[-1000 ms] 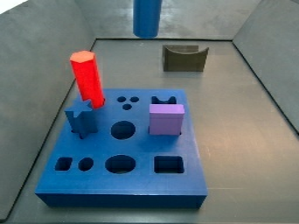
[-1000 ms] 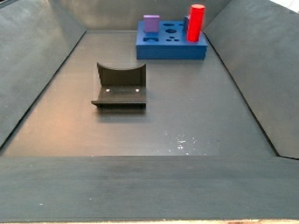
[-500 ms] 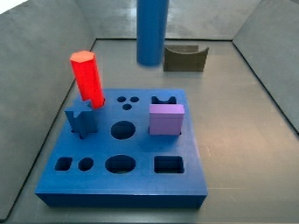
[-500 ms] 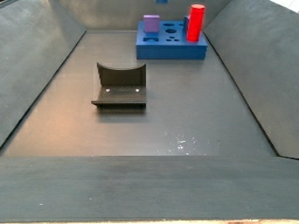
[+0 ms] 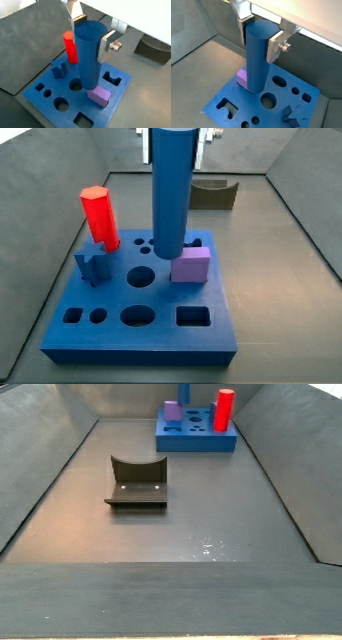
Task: Pick up the round object. Move up. Place the round object on the fixture. Regrasp the round object. Move to above the board. Insert the round object.
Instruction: Insert the round object.
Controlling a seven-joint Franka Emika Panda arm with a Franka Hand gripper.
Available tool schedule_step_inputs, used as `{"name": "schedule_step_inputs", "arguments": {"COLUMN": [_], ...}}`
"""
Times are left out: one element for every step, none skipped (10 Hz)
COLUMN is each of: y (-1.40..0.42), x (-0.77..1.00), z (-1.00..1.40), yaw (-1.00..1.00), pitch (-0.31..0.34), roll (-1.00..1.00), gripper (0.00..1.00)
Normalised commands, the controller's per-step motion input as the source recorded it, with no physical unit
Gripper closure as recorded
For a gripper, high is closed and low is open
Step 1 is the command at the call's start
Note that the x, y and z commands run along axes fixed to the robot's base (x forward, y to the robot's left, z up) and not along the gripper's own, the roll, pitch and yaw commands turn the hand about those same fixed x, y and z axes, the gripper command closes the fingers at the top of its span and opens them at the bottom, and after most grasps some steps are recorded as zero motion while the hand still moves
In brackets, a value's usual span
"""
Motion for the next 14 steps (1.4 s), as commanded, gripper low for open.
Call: {"name": "schedule_step_inputs", "arguments": {"y": [0.0,0.18,0.31,0.3,0.16,0.02,0.19,0.18,0.05,0.0,-0.03,-0.01,0.0,0.0], "x": [0.0,-0.15,-0.44,-0.57,-0.47,-0.2,-0.59,-0.82,-0.65,-0.24,0.0,0.0,0.0,0.01], "z": [-0.73,-0.48,-0.3,-0.22,-0.29,-0.54,-0.44,-0.19,0.0,-0.37,-0.78,-0.81,-0.7,-0.62], "yaw": [-0.16,-0.15,-0.13,-0.1,-0.04,-0.01,-0.07,-0.11,-0.07,-0.06,-0.06,-0.05,-0.05,-0.05], "pitch": [0.106,0.139,0.1,0.051,0.031,0.02,0.007,0.0,-0.026,-0.03,-0.011,0.0,0.0,0.0], "roll": [-0.14,-0.13,-0.15,-0.15,-0.17,-0.22,-0.21,-0.19,-0.14,-0.15,-0.13,-0.15,-0.16,-0.17], "gripper": [1.0,1.0,1.0,1.0,1.0,1.0,1.0,1.0,1.0,1.0,1.0,1.0,1.0,1.0]}}
